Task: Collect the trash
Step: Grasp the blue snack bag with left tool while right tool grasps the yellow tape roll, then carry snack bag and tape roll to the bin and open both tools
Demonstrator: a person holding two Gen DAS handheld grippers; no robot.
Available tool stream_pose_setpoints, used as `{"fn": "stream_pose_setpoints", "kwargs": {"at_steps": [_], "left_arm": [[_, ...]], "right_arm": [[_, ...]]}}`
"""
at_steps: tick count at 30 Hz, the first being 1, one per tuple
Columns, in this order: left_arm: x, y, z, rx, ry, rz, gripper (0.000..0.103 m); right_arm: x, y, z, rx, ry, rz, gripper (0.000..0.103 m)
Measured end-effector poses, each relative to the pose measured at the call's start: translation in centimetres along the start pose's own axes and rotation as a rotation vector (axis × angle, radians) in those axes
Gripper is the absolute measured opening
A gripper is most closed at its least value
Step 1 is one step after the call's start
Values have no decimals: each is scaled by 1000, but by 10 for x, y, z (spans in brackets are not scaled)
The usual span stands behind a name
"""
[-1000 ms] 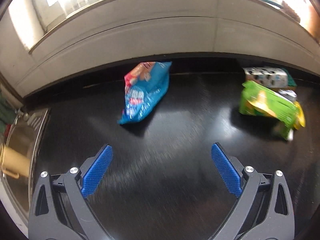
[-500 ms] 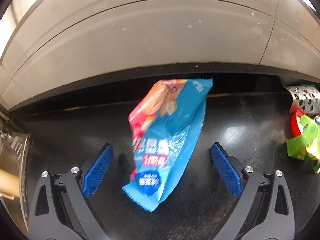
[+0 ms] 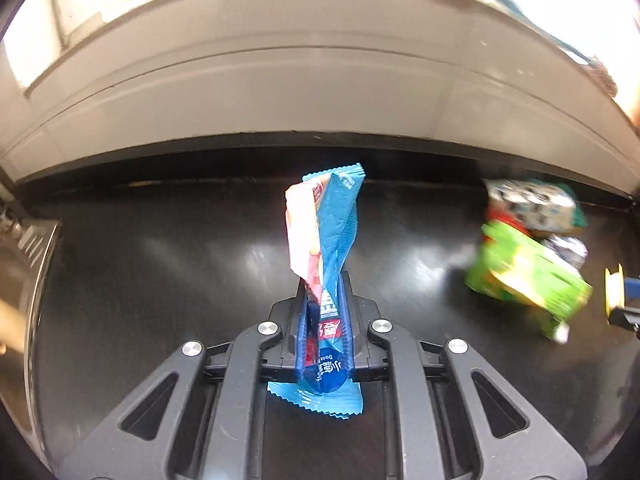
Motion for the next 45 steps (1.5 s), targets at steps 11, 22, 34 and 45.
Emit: {"fn": "stream_pose_setpoints", "kwargs": {"at_steps": [11, 22, 34, 45], "left_arm": [[-84, -95, -76, 8, 3, 32, 13], [-124, -136, -116, -1, 36, 10, 13], [-157, -177, -35, 106, -146, -50, 13], [-300, -233, 109, 344, -479, 26, 13]], "right_arm": [[-44, -69, 22, -20, -62, -62, 55], [-76, -98, 29, -19, -89, -87, 55], [-62, -89, 120, 71, -258, -84, 55], [-117, -24, 353, 351, -676, 103, 55]]}}
Point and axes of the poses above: each gripper's, at about its wrist camera, not at the fingertips, and y roughly the way its jaws point, z to its left, x to its top, the point moved 9 cm from there along y, roughly the way its jaws point, and after that the axes turned 6 degrees about x, right-handed, at the moved point
